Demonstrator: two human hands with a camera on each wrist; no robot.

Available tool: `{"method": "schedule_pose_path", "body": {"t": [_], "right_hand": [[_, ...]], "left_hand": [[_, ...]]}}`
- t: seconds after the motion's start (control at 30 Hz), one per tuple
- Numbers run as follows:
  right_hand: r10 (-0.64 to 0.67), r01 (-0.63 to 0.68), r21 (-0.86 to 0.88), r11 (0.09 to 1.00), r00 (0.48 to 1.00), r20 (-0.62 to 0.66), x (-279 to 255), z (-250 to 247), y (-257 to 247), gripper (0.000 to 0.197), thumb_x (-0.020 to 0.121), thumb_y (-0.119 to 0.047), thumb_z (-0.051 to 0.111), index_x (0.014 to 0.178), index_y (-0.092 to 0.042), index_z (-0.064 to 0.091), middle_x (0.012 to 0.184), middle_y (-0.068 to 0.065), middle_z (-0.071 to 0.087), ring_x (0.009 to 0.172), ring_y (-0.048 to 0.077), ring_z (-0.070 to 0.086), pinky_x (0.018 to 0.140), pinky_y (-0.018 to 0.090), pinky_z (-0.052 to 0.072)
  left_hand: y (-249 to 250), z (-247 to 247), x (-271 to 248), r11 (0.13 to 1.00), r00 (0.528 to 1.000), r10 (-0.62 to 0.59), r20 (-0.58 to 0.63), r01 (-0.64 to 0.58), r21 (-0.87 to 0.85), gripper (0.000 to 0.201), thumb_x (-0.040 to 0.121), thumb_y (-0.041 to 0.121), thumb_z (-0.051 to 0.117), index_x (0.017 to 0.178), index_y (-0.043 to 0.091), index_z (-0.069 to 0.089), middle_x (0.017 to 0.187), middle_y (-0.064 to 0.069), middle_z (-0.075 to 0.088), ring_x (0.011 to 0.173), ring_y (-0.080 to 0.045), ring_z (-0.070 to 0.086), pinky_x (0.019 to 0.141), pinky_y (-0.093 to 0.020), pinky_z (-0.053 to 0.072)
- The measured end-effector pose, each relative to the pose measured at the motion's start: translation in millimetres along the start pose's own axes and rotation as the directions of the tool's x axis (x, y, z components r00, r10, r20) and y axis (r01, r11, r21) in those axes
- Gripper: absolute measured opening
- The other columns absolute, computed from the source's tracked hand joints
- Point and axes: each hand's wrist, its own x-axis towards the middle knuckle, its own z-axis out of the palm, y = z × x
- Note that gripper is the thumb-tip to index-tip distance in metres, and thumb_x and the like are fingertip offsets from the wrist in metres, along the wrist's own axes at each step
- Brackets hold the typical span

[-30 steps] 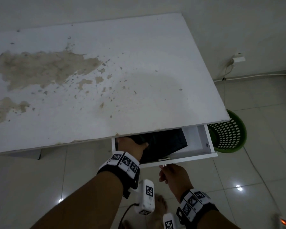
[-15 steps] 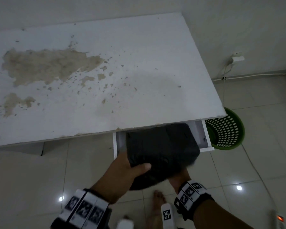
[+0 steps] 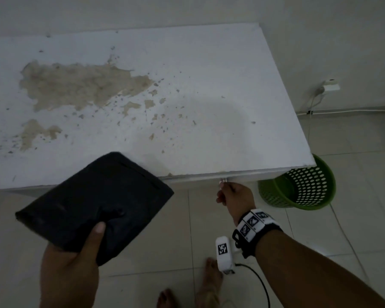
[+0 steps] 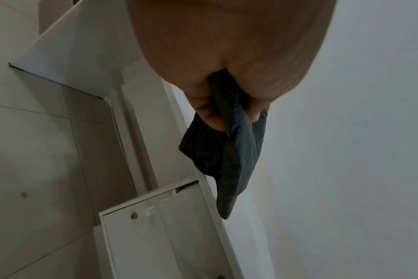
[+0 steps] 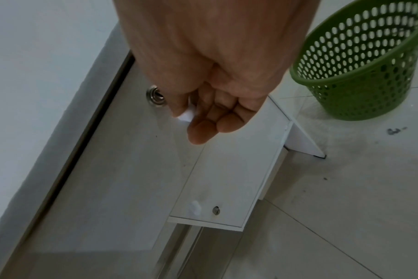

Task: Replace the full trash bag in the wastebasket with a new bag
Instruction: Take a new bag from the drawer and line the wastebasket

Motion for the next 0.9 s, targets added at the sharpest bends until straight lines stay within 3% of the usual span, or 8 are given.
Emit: {"method": "schedule_pose_path", "body": {"t": [0.1, 0.23, 0.3, 0.43, 0.53, 0.6, 0.73, 0.9], "right_hand": [[0.014, -0.015, 0.035, 0.999, 0.999, 0.031, 12, 5, -19, 0.027, 0.095, -0.021, 0.059, 0.074, -0.007, 0.068, 0.069, 0.012, 0.070, 0.059, 0.022, 0.065, 0.057, 0.031, 0.052], [0.035, -0.032, -0.064, 0.997, 0.998, 0.049, 23, 5, -25, 0.028, 0.094, -0.021, 0.057, 0.069, -0.013, 0.068, 0.068, 0.006, 0.073, 0.070, 0.028, 0.071, 0.074, 0.043, 0.058], [0.099, -0.103, 0.050, 0.993, 0.992, 0.080, 21, 4, -25, 0.025, 0.096, -0.022, 0.056, 0.078, -0.008, 0.067, 0.067, 0.006, 0.069, 0.060, 0.024, 0.067, 0.064, 0.039, 0.052], [0.261, -0.287, 0.146, 0.947, 0.950, 0.174, -14, -7, -26, 0.043, 0.096, -0.051, 0.051, 0.099, -0.009, 0.064, 0.086, 0.010, 0.070, 0.067, 0.021, 0.066, 0.060, 0.030, 0.045], [0.179, -0.348, 0.283, 0.894, 0.856, 0.485, -57, -23, -32, 0.072, 0.090, -0.072, 0.036, 0.113, -0.013, 0.070, 0.105, 0.009, 0.074, 0.093, 0.026, 0.069, 0.082, 0.040, 0.049], [0.056, -0.361, 0.399, 0.843, 0.795, 0.603, -84, -36, -39, 0.066, 0.095, -0.063, 0.035, 0.127, -0.013, 0.065, 0.125, 0.009, 0.068, 0.118, 0.028, 0.063, 0.103, 0.044, 0.044], [-0.083, -0.233, 0.468, 0.853, 0.824, 0.561, -116, -62, -53, 0.046, 0.092, -0.027, 0.064, 0.132, -0.005, 0.059, 0.130, 0.014, 0.065, 0.122, 0.031, 0.061, 0.108, 0.047, 0.042], [-0.280, 0.238, 0.240, 0.941, 0.947, 0.159, -144, -95, -75, 0.024, 0.091, -0.017, 0.069, 0.112, -0.029, 0.067, 0.108, -0.006, 0.074, 0.102, 0.009, 0.069, 0.094, 0.036, 0.055]], "left_hand": [[17, 10, 1, 0.996, 0.998, 0.050, 0.040, -0.047, -0.071, 0.039, 0.089, 0.021, 0.070, 0.127, 0.014, 0.065, 0.114, -0.002, 0.067, 0.106, -0.019, 0.060, 0.089, -0.033, 0.040], [30, 23, 3, 0.986, 0.988, 0.101, 0.114, -0.084, -0.142, 0.027, 0.091, 0.021, 0.067, 0.117, 0.025, 0.066, 0.106, 0.014, 0.068, 0.090, 0.015, 0.060, 0.080, -0.016, 0.043], [33, 28, 3, 0.982, 0.986, 0.092, 0.142, -0.066, -0.179, 0.027, 0.091, 0.020, 0.067, 0.117, 0.025, 0.066, 0.105, 0.022, 0.068, 0.089, 0.022, 0.059, 0.077, -0.008, 0.045], [40, 33, -2, 0.965, 0.959, 0.084, 0.270, -0.012, -0.260, 0.031, 0.085, 0.025, 0.069, 0.116, 0.025, 0.069, 0.100, 0.020, 0.076, 0.093, 0.006, 0.069, 0.073, -0.007, 0.052], [49, 35, -7, 0.964, 0.906, 0.095, 0.413, 0.019, -0.265, 0.037, 0.079, 0.030, 0.070, 0.116, 0.029, 0.069, 0.104, 0.019, 0.076, 0.097, -0.001, 0.071, 0.083, -0.022, 0.054], [56, 37, -12, 0.967, 0.837, 0.109, 0.537, 0.036, -0.254, 0.039, 0.082, 0.028, 0.070, 0.120, 0.031, 0.067, 0.109, 0.018, 0.075, 0.101, -0.004, 0.071, 0.087, -0.026, 0.054], [58, 43, -17, 0.988, 0.728, 0.116, 0.676, -0.017, -0.152, 0.034, 0.092, 0.031, 0.065, 0.125, 0.036, 0.064, 0.115, 0.021, 0.072, 0.104, -0.001, 0.068, 0.085, -0.018, 0.054], [55, 54, -13, 0.992, 0.883, 0.084, 0.462, -0.116, 0.041, 0.033, 0.088, 0.039, 0.070, 0.112, 0.018, 0.062, 0.106, 0.002, 0.068, 0.097, -0.016, 0.065, 0.073, -0.028, 0.046]]}}
